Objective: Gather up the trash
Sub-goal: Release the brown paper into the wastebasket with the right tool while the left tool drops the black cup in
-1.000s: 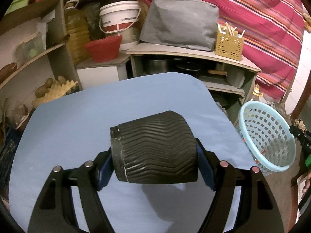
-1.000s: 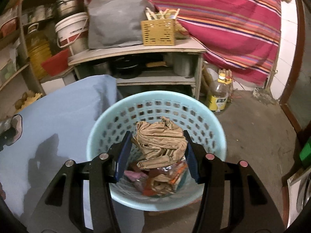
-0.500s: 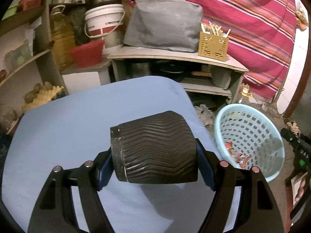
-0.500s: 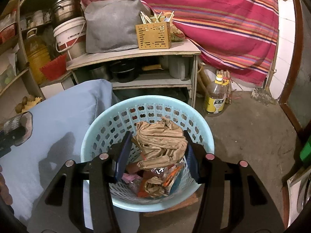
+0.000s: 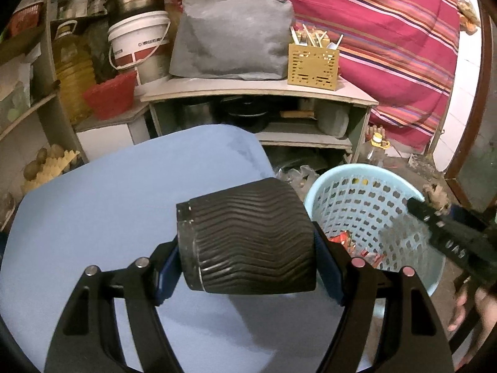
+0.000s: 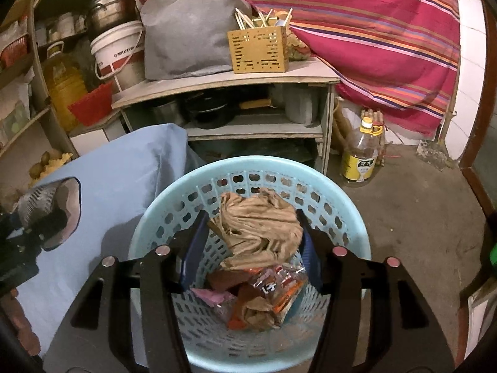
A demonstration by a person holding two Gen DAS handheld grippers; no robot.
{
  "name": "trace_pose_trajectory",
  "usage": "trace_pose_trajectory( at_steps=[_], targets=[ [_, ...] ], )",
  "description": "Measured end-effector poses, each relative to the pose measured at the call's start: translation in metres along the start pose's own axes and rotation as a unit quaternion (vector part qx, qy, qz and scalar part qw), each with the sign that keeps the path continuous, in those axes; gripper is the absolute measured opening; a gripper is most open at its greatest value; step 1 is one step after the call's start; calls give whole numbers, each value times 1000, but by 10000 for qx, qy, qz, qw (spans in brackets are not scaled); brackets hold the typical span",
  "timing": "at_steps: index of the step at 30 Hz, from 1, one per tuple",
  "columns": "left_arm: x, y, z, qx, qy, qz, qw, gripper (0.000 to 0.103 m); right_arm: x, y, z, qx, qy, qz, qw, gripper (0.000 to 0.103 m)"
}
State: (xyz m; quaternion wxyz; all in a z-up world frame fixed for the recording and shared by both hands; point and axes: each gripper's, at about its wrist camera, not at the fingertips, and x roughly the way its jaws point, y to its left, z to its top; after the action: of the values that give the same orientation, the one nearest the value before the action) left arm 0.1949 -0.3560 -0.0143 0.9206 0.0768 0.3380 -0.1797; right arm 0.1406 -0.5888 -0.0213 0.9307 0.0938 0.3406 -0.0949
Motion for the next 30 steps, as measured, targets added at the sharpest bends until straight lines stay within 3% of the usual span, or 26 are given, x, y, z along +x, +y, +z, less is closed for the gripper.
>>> trace_pose_trajectory(
  at_steps=[7, 11, 20, 27, 30],
  targets=[
    [9, -15, 10, 87, -102, -90, 9999, 74, 7, -14, 1, 126, -2, -90, 9999, 74],
    [20, -22, 11, 49, -27, -195, 9998, 74, -7, -32, 1, 380, -216, -337, 9985, 92],
    [47, -63, 11, 61, 199, -559, 9982, 74, -38, -68, -1, 945, -628, -643, 9915, 97],
    [60, -90, 8, 267, 285, -743, 9965, 75, -41, -73, -3, 995, -643, -708, 9904, 97],
    [60, -91, 7, 275, 223, -781, 9963, 87, -41, -75, -3, 1029, -622, -698, 9903, 97]
  ],
)
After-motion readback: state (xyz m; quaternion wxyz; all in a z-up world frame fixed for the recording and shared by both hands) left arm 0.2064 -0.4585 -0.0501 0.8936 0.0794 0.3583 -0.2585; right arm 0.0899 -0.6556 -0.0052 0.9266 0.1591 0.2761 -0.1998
